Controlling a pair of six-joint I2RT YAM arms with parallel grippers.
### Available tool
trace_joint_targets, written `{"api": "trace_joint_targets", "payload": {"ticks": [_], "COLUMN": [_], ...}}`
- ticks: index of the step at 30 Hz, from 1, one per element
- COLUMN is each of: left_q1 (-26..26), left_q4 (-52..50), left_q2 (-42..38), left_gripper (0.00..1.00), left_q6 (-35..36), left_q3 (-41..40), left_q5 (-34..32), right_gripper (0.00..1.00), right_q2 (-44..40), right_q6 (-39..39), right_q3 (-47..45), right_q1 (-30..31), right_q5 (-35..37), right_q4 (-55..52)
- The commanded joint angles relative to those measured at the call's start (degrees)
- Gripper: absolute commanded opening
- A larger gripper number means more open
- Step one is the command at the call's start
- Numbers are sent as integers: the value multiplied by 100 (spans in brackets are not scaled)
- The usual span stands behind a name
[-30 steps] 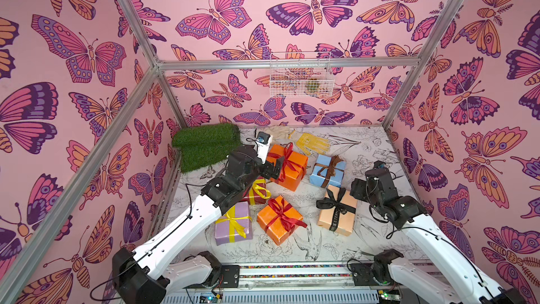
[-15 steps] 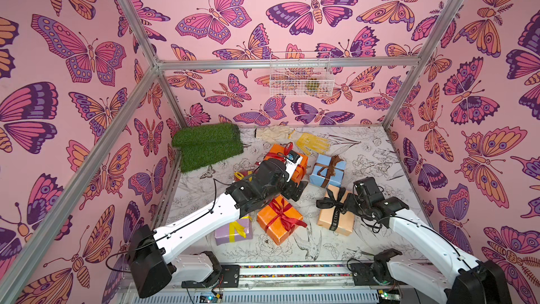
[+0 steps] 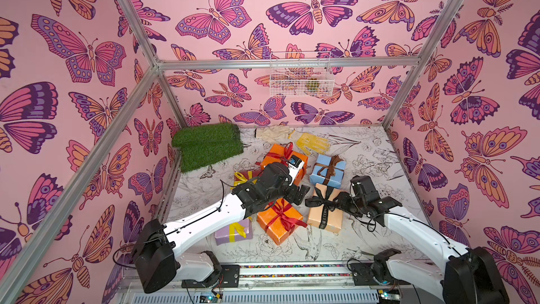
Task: Untie the ribbon bows on the gift boxes
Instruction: Move the gift box to the center of the board, then untie the ribbon from the gift box.
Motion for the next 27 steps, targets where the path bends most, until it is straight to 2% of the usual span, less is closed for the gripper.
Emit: {"api": "trace_joint_targets", "payload": {"ticks": [1,7,12,17,22,27], "left_q1": [-48,-107,-196,-206,-206,-206], "left_q4": [98,119,119,119,124,211], "left_q2": [150,444,705,1041,1469,1746], "left_gripper": [89,81,67,61,54,51], "left_q6": [-144,-317,-472,-784,-1020,-1127], "left_q3": [-180,-182,-52,81,268,357], "left_q5": [113,216,342,508,677,450], "right_gripper": [52,51,50,50,49,46], "right_q2": [302,490,244,-133,-248,-148], "right_q6": [-515,-863,-1168,-1404,-1406,-1384], "right_q3": [262,582,897,1190,1201,991], "right_q1": [71,104,108,106,108,106], "right_q5": [-515,-700,-7,447,262,129], "right_q4": [47,-109,-941,-1553,-1568,-1363]}}
